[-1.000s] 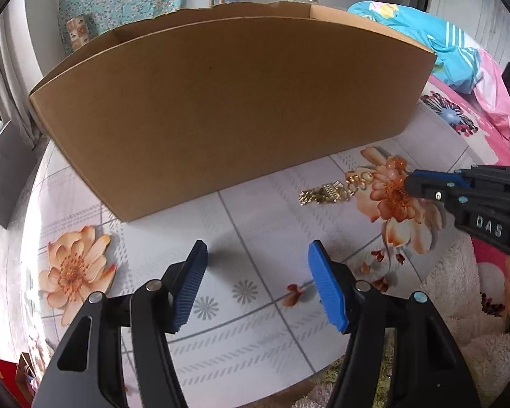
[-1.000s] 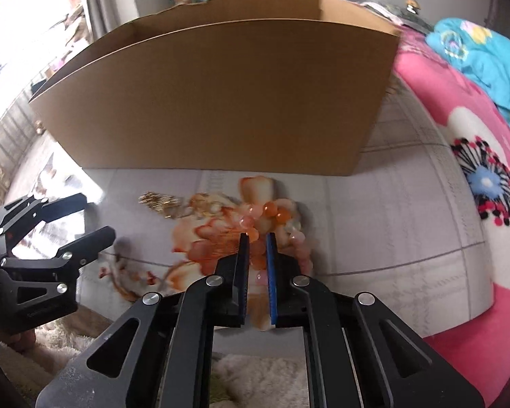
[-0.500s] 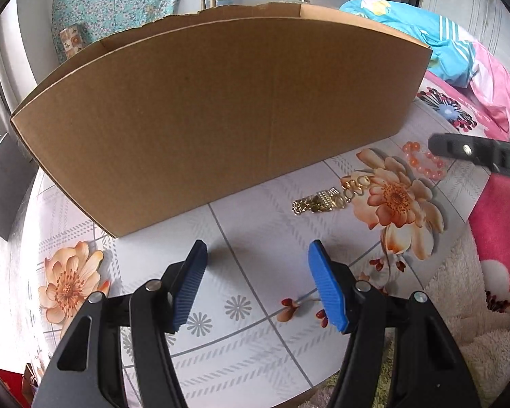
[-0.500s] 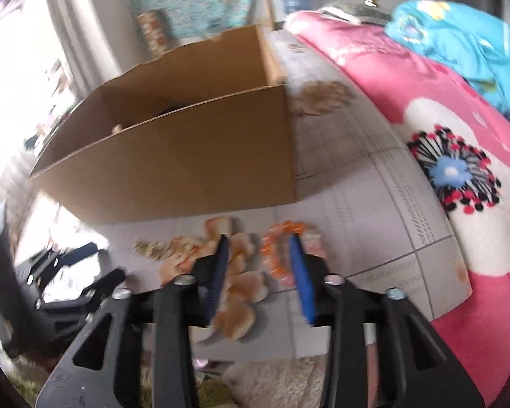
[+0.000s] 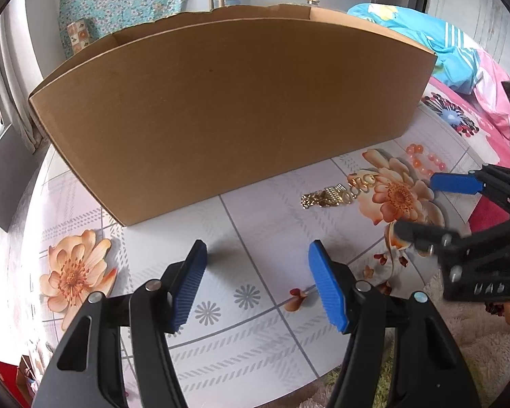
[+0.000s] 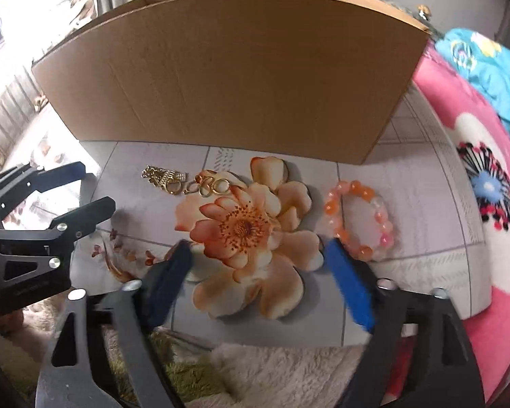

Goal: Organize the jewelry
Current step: 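Lower left tool toward the gold spring earring while right tool hovers beside it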

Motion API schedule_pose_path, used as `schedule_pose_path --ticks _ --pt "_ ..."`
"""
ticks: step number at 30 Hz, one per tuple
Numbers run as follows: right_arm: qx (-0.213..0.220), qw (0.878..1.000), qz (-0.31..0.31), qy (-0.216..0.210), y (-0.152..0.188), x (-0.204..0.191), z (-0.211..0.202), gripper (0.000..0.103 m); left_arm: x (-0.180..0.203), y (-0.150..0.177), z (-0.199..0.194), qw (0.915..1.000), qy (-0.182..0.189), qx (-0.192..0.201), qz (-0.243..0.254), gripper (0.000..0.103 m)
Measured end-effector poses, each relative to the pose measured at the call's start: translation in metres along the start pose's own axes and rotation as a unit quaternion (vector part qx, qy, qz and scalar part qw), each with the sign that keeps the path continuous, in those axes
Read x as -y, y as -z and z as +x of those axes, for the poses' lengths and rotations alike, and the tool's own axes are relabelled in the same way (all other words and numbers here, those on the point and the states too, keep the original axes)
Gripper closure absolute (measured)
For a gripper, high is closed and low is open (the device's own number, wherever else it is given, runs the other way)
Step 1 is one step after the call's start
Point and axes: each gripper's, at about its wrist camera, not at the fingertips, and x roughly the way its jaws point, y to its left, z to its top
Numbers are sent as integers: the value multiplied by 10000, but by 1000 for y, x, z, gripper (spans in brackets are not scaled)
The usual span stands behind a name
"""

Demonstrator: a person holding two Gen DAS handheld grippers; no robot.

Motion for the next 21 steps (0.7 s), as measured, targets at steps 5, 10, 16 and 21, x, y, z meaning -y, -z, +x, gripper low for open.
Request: schedule_pose_path --ticks 5,10,16,21 --pt "-115 9999 52 -4 -5 0 6 7 0 1 0 10000 28 19 -39 43" --pt "-42 10000 0 -6 -6 -20 9 7 -7 4 -3 10000 45 30 -68 42" --pt "-160 9998 71 54 8 -26 4 7 -8 4 -2 10000 44 41 -60 40" --pt "536 9986 4 4 1 -32 -20 8 -9 3 -2 10000 34 10 -49 40"
